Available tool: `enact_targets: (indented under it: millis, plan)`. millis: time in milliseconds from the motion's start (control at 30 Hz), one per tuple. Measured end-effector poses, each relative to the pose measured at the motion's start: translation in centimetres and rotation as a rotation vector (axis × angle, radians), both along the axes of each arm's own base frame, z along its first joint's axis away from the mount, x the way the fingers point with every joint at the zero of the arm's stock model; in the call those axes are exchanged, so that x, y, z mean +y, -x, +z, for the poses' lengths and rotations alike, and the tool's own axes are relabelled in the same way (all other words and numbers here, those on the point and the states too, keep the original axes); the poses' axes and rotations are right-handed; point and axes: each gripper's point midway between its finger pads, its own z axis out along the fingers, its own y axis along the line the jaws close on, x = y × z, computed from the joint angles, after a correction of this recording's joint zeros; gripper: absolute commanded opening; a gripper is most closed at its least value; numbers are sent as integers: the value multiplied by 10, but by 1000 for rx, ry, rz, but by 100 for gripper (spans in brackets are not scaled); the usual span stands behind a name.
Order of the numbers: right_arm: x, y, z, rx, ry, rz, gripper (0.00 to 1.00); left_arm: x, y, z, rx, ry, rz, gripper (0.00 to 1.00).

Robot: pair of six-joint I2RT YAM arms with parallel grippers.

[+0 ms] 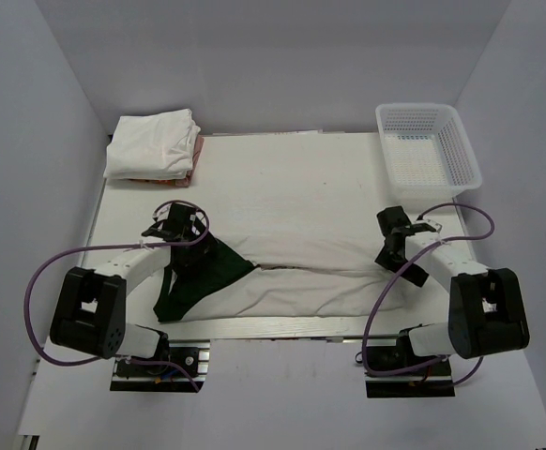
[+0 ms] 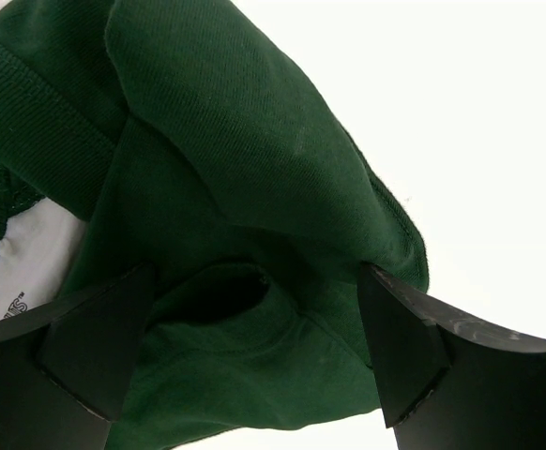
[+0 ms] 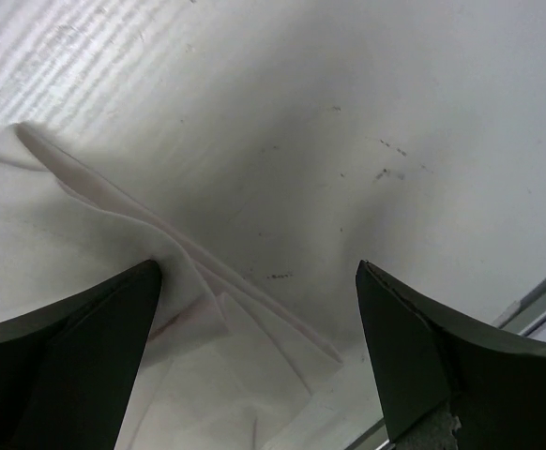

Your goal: Fold and stack the t-shirts

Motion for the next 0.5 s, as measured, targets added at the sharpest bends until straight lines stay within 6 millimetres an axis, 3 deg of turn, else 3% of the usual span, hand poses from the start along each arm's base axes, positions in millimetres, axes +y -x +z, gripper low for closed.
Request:
enact_targets:
  millis: [200, 267, 333, 500]
  plan:
    - [2, -15, 0, -39, -30, 19, 90, 0, -1, 0, 8, -9, -14, 100]
    - [11, -24, 6, -79, -81, 65, 90, 1, -1, 1, 13, -20, -32, 100]
    - [23, -39, 21, -166, -138, 131, 90, 1, 0, 1, 21, -30, -53, 100]
    - [46, -79, 85, -396, -214, 261, 90, -1, 4, 1, 44, -37, -104, 100]
